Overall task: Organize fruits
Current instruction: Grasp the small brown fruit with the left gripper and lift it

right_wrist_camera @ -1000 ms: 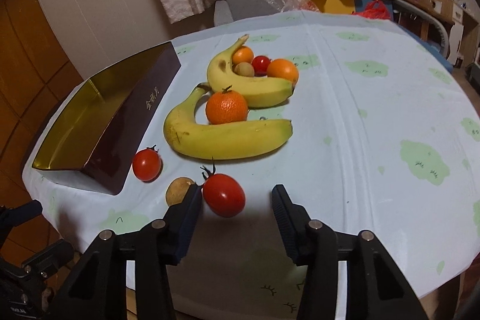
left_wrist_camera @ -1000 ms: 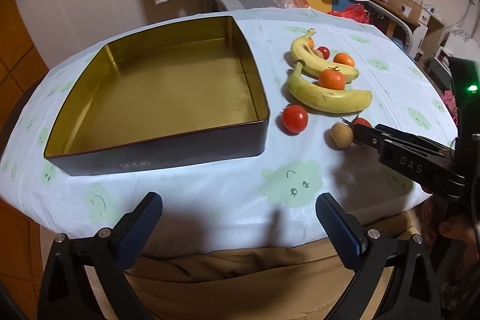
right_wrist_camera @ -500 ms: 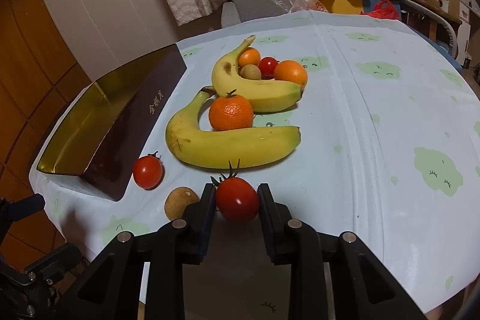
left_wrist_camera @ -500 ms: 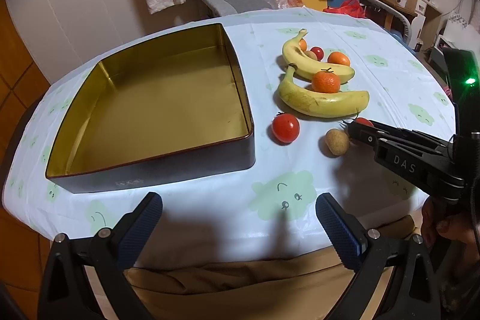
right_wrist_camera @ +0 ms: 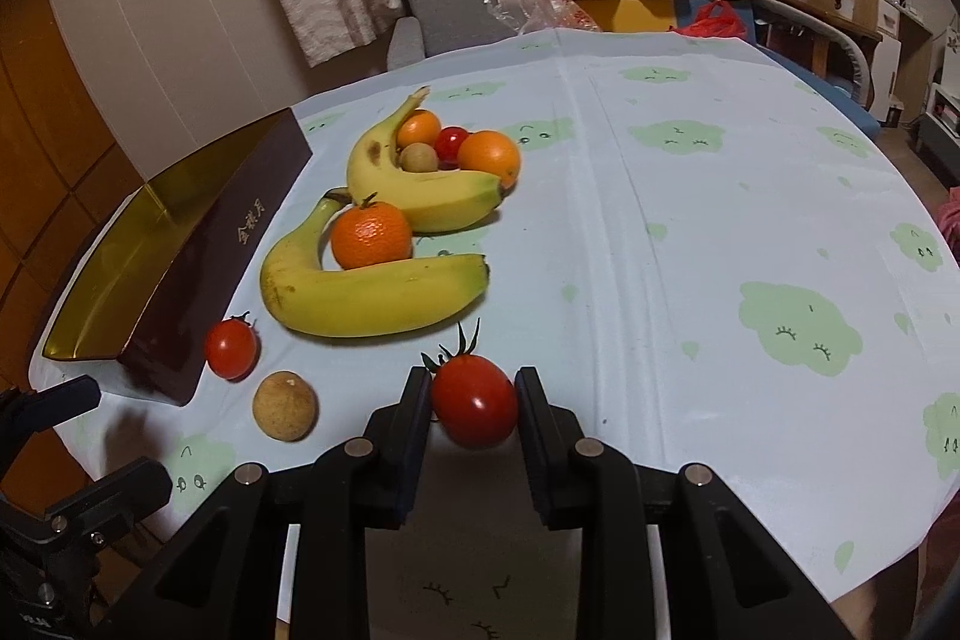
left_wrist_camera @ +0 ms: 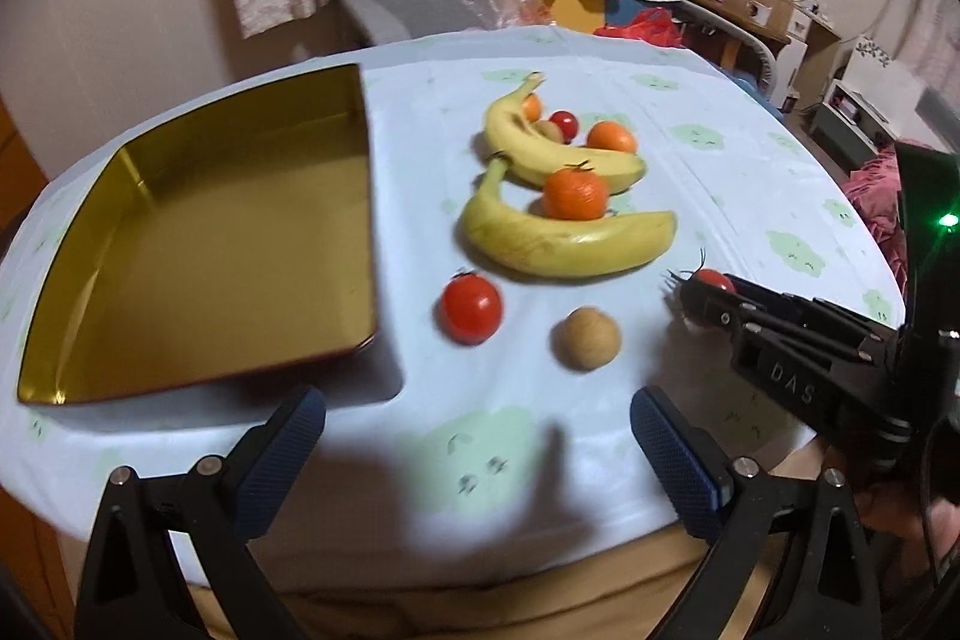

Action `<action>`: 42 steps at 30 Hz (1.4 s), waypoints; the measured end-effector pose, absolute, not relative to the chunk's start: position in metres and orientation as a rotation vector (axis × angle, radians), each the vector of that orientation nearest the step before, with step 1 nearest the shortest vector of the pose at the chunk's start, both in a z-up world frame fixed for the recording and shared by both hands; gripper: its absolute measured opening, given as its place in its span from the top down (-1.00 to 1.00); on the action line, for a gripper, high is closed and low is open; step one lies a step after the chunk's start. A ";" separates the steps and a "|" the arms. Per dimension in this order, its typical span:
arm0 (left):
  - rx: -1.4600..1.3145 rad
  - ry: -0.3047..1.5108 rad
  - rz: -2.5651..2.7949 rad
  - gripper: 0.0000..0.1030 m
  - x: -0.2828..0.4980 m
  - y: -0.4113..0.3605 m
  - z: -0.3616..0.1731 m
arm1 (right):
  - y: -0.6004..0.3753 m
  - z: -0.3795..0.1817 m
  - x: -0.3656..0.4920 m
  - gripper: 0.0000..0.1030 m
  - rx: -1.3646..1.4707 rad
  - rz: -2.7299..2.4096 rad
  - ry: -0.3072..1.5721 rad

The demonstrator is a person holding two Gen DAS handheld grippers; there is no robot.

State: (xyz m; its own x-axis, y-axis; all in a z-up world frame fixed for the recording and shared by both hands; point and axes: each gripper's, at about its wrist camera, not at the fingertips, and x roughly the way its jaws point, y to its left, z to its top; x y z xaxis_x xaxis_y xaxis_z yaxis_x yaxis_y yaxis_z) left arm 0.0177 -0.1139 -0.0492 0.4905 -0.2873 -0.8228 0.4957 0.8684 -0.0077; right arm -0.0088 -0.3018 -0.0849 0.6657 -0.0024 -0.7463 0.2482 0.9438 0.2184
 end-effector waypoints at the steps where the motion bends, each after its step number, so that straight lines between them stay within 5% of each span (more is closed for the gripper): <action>1: 0.248 0.943 -0.489 -0.82 0.019 -0.119 -0.050 | -0.303 -0.085 -0.009 0.44 0.320 -0.151 0.832; 7: 0.284 0.945 -0.538 -0.43 0.021 -0.143 -0.059 | -0.309 -0.086 -0.012 0.44 0.339 -0.168 0.823; 11: 0.279 0.895 -0.583 -0.34 0.019 -0.155 -0.057 | -0.311 -0.087 -0.013 0.44 0.350 -0.170 0.815; 13: 0.286 0.897 -0.591 -0.11 0.023 -0.160 -0.062 | -0.311 -0.087 -0.013 0.44 0.353 -0.169 0.814; 21: 0.267 0.920 -0.620 -0.01 0.032 -0.162 -0.084 | -0.312 -0.087 -0.013 0.44 0.362 -0.169 0.809; 26: 0.282 0.892 -0.633 0.49 0.030 -0.163 -0.084 | -0.312 -0.087 -0.014 0.44 0.362 -0.170 0.807; 42: 0.100 0.711 -0.784 0.49 -0.010 -0.101 -0.033 | -0.308 -0.077 -0.021 0.44 0.363 -0.197 0.781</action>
State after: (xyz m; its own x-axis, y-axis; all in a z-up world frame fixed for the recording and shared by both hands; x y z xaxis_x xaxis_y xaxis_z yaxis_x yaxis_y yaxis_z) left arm -0.0096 -0.1014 -0.0329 0.4908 -0.6117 -0.6204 0.6766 0.7162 -0.1710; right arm -0.0205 -0.3077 -0.0770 0.6960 -0.0397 -0.7170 0.3052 0.9202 0.2453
